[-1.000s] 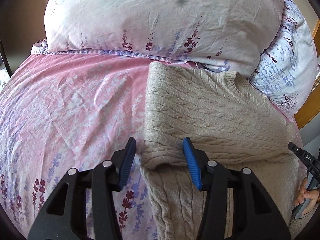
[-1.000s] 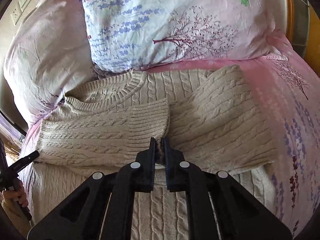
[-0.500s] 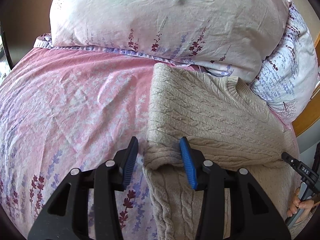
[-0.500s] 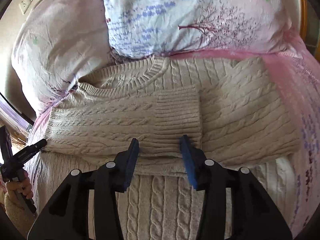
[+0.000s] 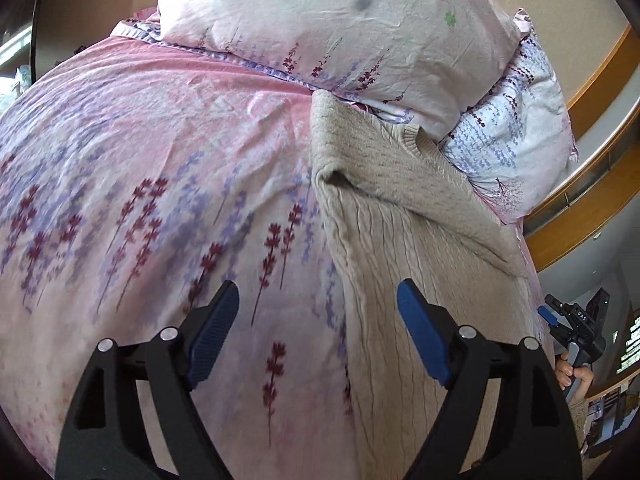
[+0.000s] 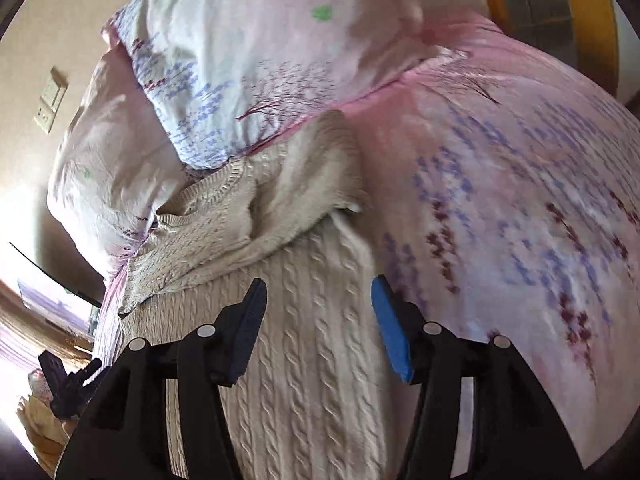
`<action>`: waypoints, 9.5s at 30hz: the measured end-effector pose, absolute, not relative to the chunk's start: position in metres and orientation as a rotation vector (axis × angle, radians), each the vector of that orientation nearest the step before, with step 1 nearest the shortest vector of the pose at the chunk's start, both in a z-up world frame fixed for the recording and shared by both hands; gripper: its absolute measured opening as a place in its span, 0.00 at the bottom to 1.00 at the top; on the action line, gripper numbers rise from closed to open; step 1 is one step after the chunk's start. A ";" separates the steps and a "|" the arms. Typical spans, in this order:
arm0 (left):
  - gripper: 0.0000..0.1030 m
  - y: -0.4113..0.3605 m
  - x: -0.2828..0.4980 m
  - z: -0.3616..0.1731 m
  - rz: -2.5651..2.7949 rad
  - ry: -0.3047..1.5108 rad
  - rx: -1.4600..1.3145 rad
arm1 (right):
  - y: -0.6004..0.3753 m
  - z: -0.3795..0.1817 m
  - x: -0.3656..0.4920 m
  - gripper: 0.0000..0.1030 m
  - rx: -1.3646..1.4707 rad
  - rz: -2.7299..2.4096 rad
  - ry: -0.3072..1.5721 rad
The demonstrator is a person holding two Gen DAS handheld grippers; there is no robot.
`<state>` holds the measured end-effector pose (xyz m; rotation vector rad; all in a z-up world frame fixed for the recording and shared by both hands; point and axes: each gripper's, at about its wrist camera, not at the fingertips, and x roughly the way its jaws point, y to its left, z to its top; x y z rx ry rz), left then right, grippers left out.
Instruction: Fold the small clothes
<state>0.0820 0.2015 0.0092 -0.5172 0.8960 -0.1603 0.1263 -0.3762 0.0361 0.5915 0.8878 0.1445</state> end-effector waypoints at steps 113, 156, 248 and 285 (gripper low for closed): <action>0.38 0.136 0.310 0.033 -0.120 0.840 -0.497 | -0.300 0.050 0.304 0.40 0.466 0.079 0.814; 0.08 0.161 0.227 0.012 -0.200 0.909 -0.301 | -0.353 0.025 0.190 0.08 0.357 -0.018 0.824; 0.56 0.171 0.278 -0.003 -0.215 0.952 -0.680 | -0.210 0.007 0.253 0.70 0.029 0.068 0.885; 0.20 -0.137 0.332 0.047 -0.709 0.978 -0.737 | -0.387 0.045 0.222 0.70 0.629 0.263 0.772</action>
